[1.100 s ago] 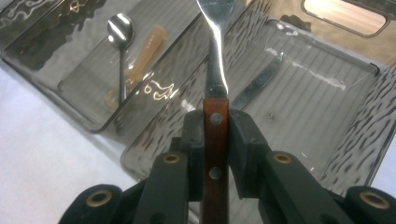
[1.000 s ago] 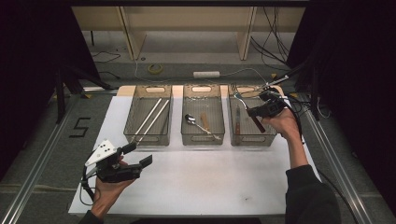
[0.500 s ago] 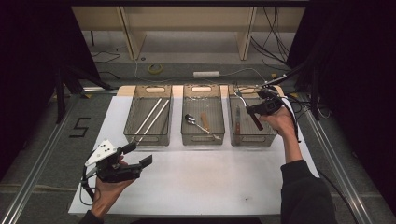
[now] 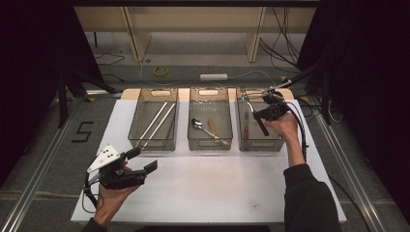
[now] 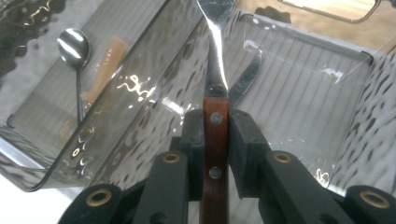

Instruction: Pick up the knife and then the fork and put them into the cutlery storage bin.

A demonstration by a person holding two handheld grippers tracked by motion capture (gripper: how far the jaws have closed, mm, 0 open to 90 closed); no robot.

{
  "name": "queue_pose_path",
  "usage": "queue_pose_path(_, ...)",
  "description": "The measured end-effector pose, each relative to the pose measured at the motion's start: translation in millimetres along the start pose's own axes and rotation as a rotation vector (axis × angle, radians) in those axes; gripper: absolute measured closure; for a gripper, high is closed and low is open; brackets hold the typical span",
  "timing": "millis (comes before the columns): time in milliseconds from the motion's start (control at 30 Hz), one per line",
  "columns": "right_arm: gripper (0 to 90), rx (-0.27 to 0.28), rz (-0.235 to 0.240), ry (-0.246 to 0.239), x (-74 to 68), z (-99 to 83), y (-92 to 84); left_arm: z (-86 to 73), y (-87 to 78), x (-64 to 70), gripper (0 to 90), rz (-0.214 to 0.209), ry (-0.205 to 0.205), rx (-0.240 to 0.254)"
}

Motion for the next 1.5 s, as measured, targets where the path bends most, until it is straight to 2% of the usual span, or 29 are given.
queue_pose_path(367, 77.7, -0.026, 0.000, 0.031, 1.0, -7.8, 18.5, -0.1, -0.2, 0.2, 16.0, 0.000, 0.002, 0.000)
queue_pose_path(600, 76.4, -0.055, -0.016, 0.049, 1.9, -12.3, 28.4, 0.0, -0.4, 0.6, 16.0, 0.000, 0.004, 0.004)
queue_pose_path(633, 75.0, -0.060, -0.024, 0.049, 1.4, -13.0, 30.2, 0.0, -0.4, 0.6, 16.0, 0.000, 0.003, 0.005)
queue_pose_path(767, 59.5, -0.058, -0.014, 0.061, 1.1, -13.1, 29.0, 0.0, -0.6, 0.4, 16.0, 0.002, 0.008, 0.001)
queue_pose_path(900, 50.9, -0.027, -0.007, 0.052, -0.9, -12.5, 21.2, 0.0, -0.6, 0.9, 16.0, 0.002, 0.010, 0.002)
queue_pose_path(1033, 44.7, 0.011, 0.028, 0.030, -6.4, -14.0, 11.2, -0.1, -0.6, 0.9, 16.0, 0.005, 0.013, 0.002)
queue_pose_path(1267, 39.5, 0.087, 0.076, -0.013, -25.6, -23.9, -8.7, -0.4, 0.3, 0.8, 16.0, 0.002, 0.010, -0.005)
queue_pose_path(1500, 37.6, 0.145, 0.088, -0.043, -39.1, -37.3, -21.2, -0.3, 1.5, 0.6, 16.0, -0.002, 0.008, -0.007)
Point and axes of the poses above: each handheld gripper's, and its own axes: y roughly forward along the jaws, z roughly out of its top, x roughly to its right, the point moved 2 cm from there along y, roughly forward along the jaws, and after that the axes turned 6 degrees about -x, right-handed, at the moved point
